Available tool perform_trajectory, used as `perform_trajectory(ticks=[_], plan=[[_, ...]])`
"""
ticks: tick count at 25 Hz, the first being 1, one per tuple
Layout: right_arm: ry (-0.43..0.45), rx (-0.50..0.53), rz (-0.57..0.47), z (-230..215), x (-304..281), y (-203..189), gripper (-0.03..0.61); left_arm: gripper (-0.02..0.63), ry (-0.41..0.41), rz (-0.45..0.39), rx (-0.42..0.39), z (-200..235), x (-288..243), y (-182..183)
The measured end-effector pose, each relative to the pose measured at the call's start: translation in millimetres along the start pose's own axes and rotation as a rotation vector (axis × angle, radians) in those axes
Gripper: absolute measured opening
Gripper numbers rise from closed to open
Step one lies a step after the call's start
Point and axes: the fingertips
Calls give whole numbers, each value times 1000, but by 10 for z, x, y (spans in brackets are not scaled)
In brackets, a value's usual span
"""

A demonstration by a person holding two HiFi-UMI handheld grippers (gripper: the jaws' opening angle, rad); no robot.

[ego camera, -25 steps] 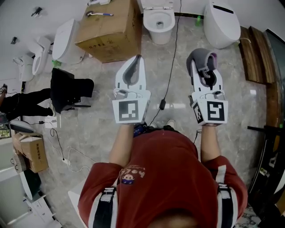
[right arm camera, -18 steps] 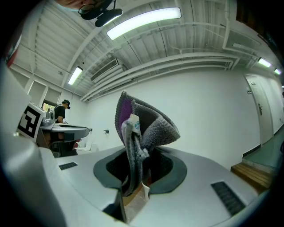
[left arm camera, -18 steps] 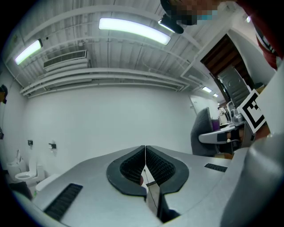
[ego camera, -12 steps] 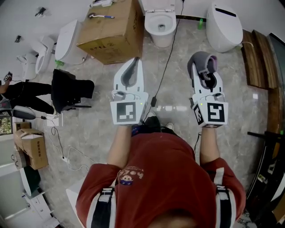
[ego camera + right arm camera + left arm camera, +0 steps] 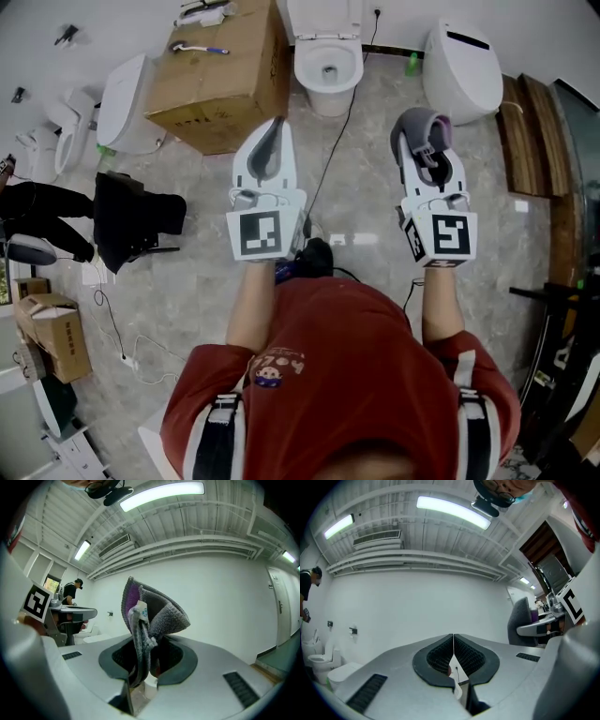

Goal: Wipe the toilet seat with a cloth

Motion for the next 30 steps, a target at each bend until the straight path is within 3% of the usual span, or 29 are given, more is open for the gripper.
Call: perform_trajectory(ticks=[8,17,23,30], plan=[[-23,49,7,122,-1284,104,89,17,-13,-43,13,869,-917,-161],[-45,44,20,128,-2194,-14,90,17,-41,-35,41,1390,-1630,-423],[-92,-10,-25,-228,-2822,-210,89,17,-40,-15,38,1532,-2249,-708],[-85,-39,-39,-911,-3897,-443,89,17,-15,5,19,1614,-3406,-1065]])
Point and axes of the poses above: the fingertips, and each gripper's own axes: x backward along the fingers, z to its left, y out of its top, and after that the axes turned 3 degrees about -z, right-handed
